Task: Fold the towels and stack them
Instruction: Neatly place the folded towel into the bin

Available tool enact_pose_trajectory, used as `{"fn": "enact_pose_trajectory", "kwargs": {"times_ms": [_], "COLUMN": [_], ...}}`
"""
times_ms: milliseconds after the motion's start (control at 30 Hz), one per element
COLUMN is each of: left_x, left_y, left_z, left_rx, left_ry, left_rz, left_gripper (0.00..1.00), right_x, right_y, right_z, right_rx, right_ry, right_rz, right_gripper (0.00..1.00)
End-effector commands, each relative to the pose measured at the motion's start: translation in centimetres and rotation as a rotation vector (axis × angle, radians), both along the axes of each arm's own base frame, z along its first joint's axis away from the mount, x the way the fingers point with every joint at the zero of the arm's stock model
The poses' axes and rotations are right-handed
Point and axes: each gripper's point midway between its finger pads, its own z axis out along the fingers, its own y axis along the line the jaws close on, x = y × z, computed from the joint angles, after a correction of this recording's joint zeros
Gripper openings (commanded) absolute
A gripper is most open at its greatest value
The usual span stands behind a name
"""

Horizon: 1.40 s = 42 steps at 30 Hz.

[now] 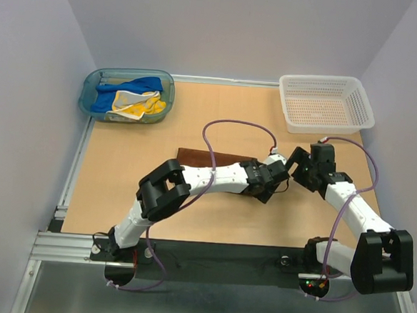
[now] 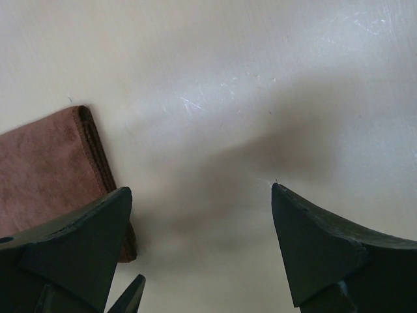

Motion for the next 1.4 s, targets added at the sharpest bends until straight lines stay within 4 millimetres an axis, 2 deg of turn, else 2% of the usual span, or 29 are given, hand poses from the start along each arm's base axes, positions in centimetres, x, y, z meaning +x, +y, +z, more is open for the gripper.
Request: {"fn": "enact_pose_trajectory", "kwargs": {"times_ms": [0, 167, 433, 567, 700, 733, 800, 867, 900, 933, 1133, 1233, 1367], "left_x": [0.8, 1.1, 1.6, 1.7, 1.6, 1.6, 1.8, 2.1, 2.2, 2.4, 2.9, 3.1, 3.0], "left_y": [-0.4, 0.0, -0.2, 0.6, 1.2, 1.3, 1.6, 2.1, 2.3, 2.5, 2.9, 2.3, 2.5], "left_z": [1.9, -0.2, -1.6, -2.8, -3.7, -4.0, -4.0, -4.0, -4.1, -4.0, -3.1, -1.5, -0.5], "left_rx": [0.010, 0.069, 0.092, 0.132, 0.156, 0.161, 0.165, 0.160, 0.158, 0.153, 0.099, 0.023, -0.029], "left_ry": [-0.037, -0.042, -0.055, -0.055, -0.045, -0.045, -0.045, -0.035, -0.031, -0.027, -0.020, -0.016, -0.006], "left_rz": [-0.001, 0.016, 0.040, 0.069, 0.087, 0.091, 0.100, 0.120, 0.124, 0.131, 0.147, 0.136, 0.131], "left_gripper": [0.79, 0.78, 0.74, 0.71, 0.60, 0.53, 0.48, 0.38, 0.38, 0.27, 0.00, 0.00, 0.00], "right_x": [-0.4, -0.8, -1.2, -1.2, -1.3, -1.3, -1.2, -1.1, -1.2, -1.2, -1.1, -1.0, -0.5], "right_y": [-0.2, -0.2, 0.1, 0.9, 1.6, 1.7, 2.2, 2.6, 2.7, 2.8, 3.8, 5.3, 7.3], "right_z": [-0.5, -1.2, -1.9, -1.9, -1.9, -1.9, -1.8, -1.7, -1.9, -1.9, -1.7, -1.3, -0.7], "right_rx": [0.001, 0.000, 0.013, 0.041, 0.071, 0.076, 0.093, 0.111, 0.116, 0.121, 0.177, 0.266, 0.403], "right_ry": [0.008, 0.025, 0.036, 0.028, 0.023, 0.025, 0.022, 0.020, 0.027, 0.029, 0.031, 0.036, 0.028], "right_rz": [-0.018, -0.013, -0.001, 0.047, 0.075, 0.081, 0.096, 0.114, 0.119, 0.124, 0.144, 0.159, 0.176], "right_gripper": [0.92, 0.92, 0.92, 0.92, 0.92, 0.92, 0.92, 0.92, 0.92, 0.92, 0.92, 0.92, 0.92]}}
